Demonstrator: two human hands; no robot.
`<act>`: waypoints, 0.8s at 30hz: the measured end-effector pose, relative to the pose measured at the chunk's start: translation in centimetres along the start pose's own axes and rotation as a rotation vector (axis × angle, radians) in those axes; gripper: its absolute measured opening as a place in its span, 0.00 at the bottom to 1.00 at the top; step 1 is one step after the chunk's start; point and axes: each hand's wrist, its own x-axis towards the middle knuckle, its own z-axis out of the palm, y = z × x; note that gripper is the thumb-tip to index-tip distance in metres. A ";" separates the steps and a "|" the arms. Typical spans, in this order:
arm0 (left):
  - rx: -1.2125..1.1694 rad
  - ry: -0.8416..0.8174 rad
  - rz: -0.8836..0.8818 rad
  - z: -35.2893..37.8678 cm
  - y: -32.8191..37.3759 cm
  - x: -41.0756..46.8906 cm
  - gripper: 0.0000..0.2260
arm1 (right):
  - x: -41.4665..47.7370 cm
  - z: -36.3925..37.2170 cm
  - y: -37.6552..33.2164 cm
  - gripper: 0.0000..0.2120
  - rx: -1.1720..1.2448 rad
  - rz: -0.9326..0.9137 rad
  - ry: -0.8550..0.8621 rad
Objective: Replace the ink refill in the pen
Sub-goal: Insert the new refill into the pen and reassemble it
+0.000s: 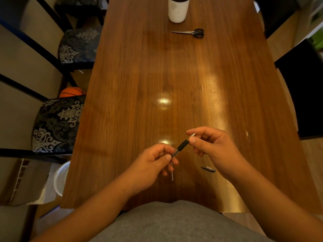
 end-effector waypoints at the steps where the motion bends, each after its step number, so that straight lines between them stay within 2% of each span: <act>1: -0.003 0.002 -0.001 0.0 -0.1 0.0 0.10 | 0.0 0.0 0.1 0.07 -0.006 0.001 -0.003; 3: -0.004 0.010 -0.005 0.0 -0.2 0.0 0.10 | 0.0 0.0 0.2 0.06 -0.013 -0.003 -0.003; 7: -0.007 0.014 -0.012 0.1 -0.2 0.1 0.11 | 0.2 0.2 0.3 0.13 -0.018 -0.015 0.013; 14: -0.001 0.011 -0.024 0.1 0.0 0.2 0.10 | 0.1 0.1 0.6 0.08 -0.023 -0.013 -0.014; 17: -0.003 0.006 -0.028 0.1 0.1 0.0 0.10 | 0.2 0.2 0.7 0.11 -0.034 -0.019 0.016; 24: -0.011 -0.017 -0.026 0.3 0.6 -0.2 0.10 | 0.1 0.0 1.0 0.07 0.009 -0.015 -0.027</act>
